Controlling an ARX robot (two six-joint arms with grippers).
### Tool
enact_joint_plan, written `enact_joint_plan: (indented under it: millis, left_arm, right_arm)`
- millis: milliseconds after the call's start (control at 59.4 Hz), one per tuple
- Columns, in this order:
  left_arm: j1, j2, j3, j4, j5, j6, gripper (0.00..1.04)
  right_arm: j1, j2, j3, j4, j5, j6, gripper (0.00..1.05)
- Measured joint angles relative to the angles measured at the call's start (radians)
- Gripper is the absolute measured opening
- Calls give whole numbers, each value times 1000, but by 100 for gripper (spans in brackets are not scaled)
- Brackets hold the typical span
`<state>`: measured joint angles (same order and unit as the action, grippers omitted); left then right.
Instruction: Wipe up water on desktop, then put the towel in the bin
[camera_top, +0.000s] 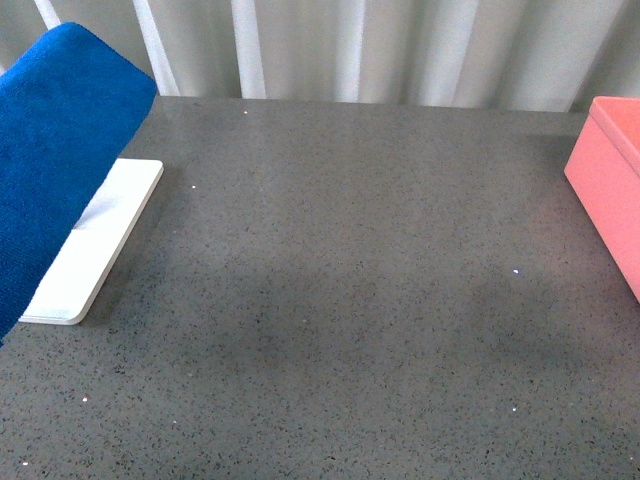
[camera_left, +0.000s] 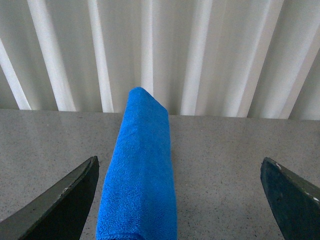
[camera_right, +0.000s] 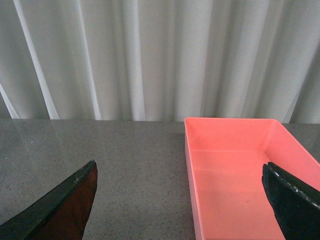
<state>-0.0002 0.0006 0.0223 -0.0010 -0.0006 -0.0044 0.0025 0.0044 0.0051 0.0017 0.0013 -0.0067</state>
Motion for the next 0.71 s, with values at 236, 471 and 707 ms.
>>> enact_joint_plan:
  millis: [236,471,707]
  left_arm:
    - [0,0,0,0,0,0,98]
    - [0,0,0,0,0,0,98]
    - [0,0,0,0,0,0,98]
  right_arm:
    - [0,0,0,0,0,0,98]
    - [0,0,0,0,0,0,98]
    - [0,0,0,0,0,0,98]
